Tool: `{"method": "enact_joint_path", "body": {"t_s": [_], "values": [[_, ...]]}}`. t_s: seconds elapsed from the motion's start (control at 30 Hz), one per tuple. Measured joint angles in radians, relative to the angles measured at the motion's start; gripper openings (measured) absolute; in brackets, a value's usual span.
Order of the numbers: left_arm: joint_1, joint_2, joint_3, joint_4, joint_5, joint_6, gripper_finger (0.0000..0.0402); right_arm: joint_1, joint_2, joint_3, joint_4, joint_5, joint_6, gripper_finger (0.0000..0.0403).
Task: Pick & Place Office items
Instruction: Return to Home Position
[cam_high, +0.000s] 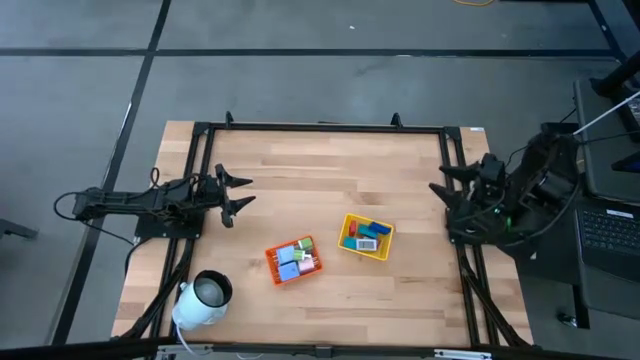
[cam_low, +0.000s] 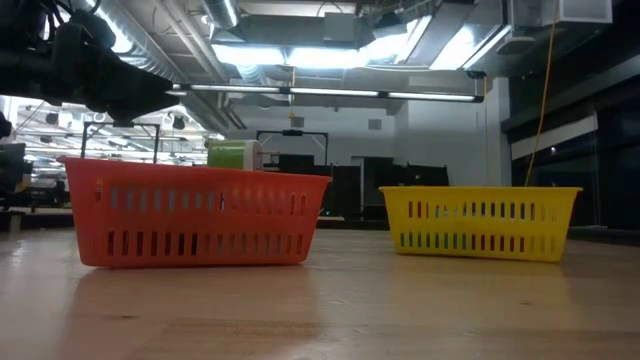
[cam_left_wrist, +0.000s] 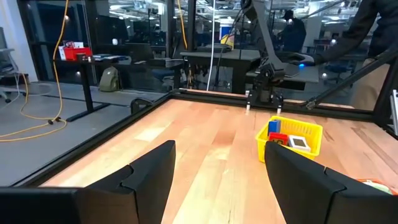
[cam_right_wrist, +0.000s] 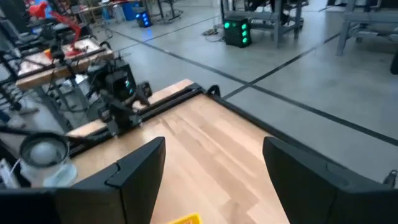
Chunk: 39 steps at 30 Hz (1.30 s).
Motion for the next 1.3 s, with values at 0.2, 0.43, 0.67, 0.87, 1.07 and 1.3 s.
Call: {"method": "enact_joint_path", "body": {"t_s": [0.2, 0.43, 0.67, 0.87, 1.07, 1.3], "values": [[0.000, 0.000, 0.000, 0.000, 0.002, 0.000, 0.0242, -0.020, -0.098, -0.212, 0.318, -0.105, -0.279, 0.0276], [0.000, 0.002, 0.000, 0.000, 0.000, 0.000, 0.0242, -0.215, -0.173, -0.586, 1.263, -0.502, -0.886, 0.0276], [0.000, 0.002, 0.000, 0.000, 0.001, 0.000, 0.0242, -0.429, -0.141, -0.821, 1.577, -0.785, -1.038, 0.0276], [0.000, 0.002, 0.000, 0.000, 0.002, 0.000, 0.0242, -0.636, -0.238, -1.034, 1.766, -0.975, -1.151, 0.0276], [0.000, 0.002, 0.000, 0.000, 0.002, 0.000, 0.0242, -0.817, -0.383, -1.245, 1.889, -1.126, -1.159, 0.0276], [0.000, 0.002, 0.000, 0.000, 0.002, 0.000, 0.0242, -0.858, -0.569, -1.435, 1.961, -1.152, -1.157, 0.0276]]}}
